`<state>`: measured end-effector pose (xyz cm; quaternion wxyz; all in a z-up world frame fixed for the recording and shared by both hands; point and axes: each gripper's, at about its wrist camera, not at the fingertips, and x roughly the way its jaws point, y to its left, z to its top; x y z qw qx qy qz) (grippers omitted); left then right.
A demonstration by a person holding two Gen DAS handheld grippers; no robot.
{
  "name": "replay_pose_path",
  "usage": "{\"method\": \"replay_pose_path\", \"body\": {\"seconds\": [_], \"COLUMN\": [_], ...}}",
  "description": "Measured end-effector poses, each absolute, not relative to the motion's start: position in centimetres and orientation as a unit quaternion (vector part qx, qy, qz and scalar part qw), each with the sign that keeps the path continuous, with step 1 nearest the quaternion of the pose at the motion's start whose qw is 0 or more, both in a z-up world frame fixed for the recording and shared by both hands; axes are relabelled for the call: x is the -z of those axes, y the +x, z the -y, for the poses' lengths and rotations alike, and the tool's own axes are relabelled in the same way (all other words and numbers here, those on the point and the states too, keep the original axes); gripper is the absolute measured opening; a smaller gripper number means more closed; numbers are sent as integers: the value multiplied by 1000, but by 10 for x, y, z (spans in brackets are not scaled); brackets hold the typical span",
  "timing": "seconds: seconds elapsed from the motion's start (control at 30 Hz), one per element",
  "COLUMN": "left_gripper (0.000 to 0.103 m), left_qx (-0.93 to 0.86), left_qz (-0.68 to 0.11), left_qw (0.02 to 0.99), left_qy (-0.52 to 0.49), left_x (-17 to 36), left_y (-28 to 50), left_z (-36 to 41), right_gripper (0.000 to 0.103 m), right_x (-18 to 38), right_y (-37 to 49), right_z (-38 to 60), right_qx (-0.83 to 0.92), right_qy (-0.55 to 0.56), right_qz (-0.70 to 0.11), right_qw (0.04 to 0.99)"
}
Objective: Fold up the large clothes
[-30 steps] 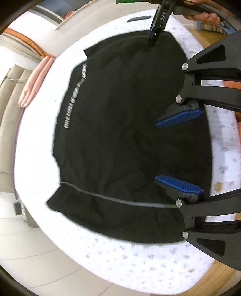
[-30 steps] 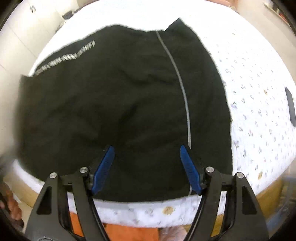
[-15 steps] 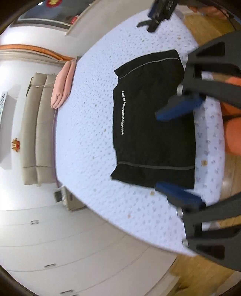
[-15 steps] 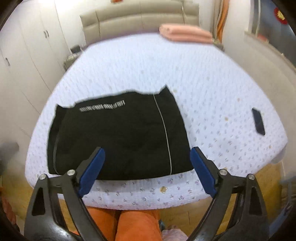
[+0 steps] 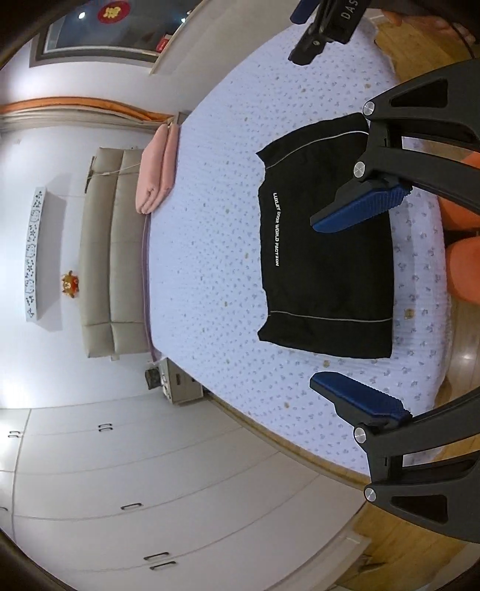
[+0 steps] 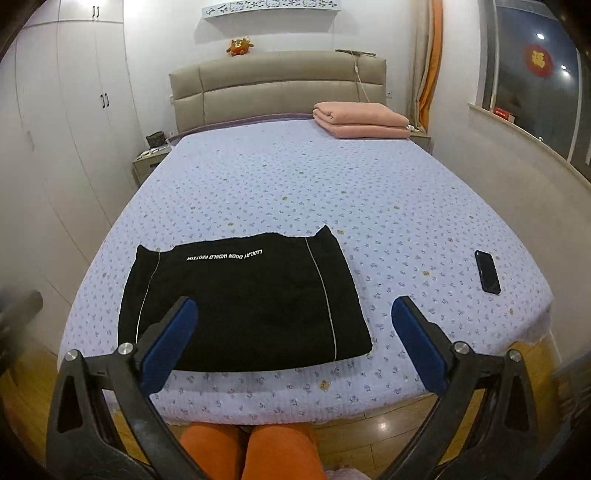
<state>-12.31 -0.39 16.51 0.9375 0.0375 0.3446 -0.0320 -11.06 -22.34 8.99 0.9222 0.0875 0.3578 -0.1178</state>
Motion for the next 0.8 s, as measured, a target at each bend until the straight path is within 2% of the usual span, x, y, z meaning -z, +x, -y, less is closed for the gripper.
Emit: {"method": "replay_pose_path", "body": {"seconds": [0.27,0.8], "left_gripper": [79,79], "left_qx": [40,25], "left_qz": [-367,-381], "left_qw": [929,923], "left_qy": [40,49], "left_x": [-146,-141], "left_y": [-129,-123], "left_z": [16,23], "right_gripper": [103,103], "right_x": [-75,-71], "right_y": [-112,-116], "right_z": [211,233], "right_qx": [126,97], "right_qy": [50,98], "right_qz": [-375,-376], "right_qw": [917,916]}}
